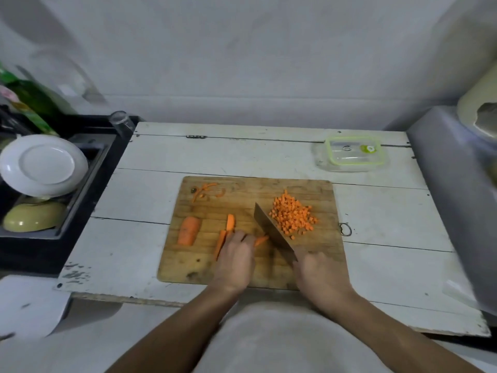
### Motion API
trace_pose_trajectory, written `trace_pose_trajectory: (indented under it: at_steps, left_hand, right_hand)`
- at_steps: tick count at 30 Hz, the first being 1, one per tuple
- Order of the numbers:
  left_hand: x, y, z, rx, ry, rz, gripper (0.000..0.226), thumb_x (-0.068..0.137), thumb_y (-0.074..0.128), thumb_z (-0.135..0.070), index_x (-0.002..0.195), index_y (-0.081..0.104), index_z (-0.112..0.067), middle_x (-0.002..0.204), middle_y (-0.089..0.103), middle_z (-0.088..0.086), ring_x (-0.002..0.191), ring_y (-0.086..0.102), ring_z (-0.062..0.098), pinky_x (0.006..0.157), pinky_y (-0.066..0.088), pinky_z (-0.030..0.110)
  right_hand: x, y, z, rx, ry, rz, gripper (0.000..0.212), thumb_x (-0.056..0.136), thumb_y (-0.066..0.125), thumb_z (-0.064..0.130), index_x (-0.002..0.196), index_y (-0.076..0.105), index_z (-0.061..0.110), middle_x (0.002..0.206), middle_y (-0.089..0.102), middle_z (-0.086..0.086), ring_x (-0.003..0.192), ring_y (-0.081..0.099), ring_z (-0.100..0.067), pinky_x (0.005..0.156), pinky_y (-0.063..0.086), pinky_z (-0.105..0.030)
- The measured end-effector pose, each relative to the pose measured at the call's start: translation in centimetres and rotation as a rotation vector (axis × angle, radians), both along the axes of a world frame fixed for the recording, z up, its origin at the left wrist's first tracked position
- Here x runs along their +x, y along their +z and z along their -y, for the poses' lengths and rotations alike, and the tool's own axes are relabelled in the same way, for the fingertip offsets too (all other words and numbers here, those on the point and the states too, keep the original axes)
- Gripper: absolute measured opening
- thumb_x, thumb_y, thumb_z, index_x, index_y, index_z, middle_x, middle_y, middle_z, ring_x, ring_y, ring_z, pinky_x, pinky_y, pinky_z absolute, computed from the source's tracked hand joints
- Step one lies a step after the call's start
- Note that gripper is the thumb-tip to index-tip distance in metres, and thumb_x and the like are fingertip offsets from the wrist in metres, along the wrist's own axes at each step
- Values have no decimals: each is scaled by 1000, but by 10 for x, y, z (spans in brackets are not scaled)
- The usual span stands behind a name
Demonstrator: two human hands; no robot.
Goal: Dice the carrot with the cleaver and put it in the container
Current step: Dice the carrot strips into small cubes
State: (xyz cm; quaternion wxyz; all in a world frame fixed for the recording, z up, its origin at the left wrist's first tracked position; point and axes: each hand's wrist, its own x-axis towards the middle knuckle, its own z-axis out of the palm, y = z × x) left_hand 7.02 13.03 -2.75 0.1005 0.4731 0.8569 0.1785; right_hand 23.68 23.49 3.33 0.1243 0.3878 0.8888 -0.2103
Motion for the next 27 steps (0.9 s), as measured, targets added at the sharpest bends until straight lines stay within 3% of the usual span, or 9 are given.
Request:
trace_pose_trajectory:
  at_steps: [4, 8, 12, 17, 22, 27]
  left_hand:
    - [-7, -11, 8, 71, -121, -9, 39, 95, 65, -18, 132, 65, -30, 116, 62, -4, 108, 58, 18, 98, 35, 30]
    - [-11, -21, 11, 112, -215, -119, 59, 81, 80, -8, 133, 68, -32, 109, 67, -6, 97, 61, 17, 88, 51, 33]
    - [-14, -20, 7, 119, -242, -134, 43, 84, 76, -5, 124, 72, -21, 100, 65, -1, 91, 58, 22, 74, 55, 38]
    - [-13, -20, 7, 106, -231, -118, 39, 85, 76, -7, 122, 71, -16, 93, 59, 1, 86, 55, 23, 67, 53, 40]
    - [-13, -19, 6, 90, -244, -112, 29, 90, 72, -9, 119, 73, -12, 94, 58, 2, 88, 53, 21, 64, 47, 34]
    - [-14, -21, 7, 53, -238, -70, 32, 91, 70, -7, 123, 71, -12, 98, 59, 3, 92, 52, 22, 70, 49, 36]
  right_hand:
    - [14, 6, -7, 9, -32, -104, 26, 102, 43, 31, 122, 53, 20, 102, 68, -13, 92, 65, -37, 75, 53, -43]
    - [20, 14, -4, 52, 0, -86, 19, 103, 40, 28, 116, 50, 20, 96, 68, -11, 84, 65, -36, 67, 51, -42]
    - [16, 10, 7, 105, 104, 85, 21, 100, 40, 19, 120, 45, 20, 101, 68, -9, 90, 65, -34, 65, 43, -38]
    - [14, 9, 13, 64, 104, 132, 20, 98, 39, 16, 116, 45, 18, 104, 68, -10, 92, 64, -34, 66, 45, -39]
    - [15, 16, 20, 77, 103, 141, 15, 99, 37, 18, 114, 43, 19, 105, 67, -7, 91, 64, -34, 69, 48, -39]
    - [3, 13, 21, 39, 83, 202, 26, 95, 42, 5, 119, 46, 15, 102, 67, -9, 89, 66, -30, 69, 51, -39]
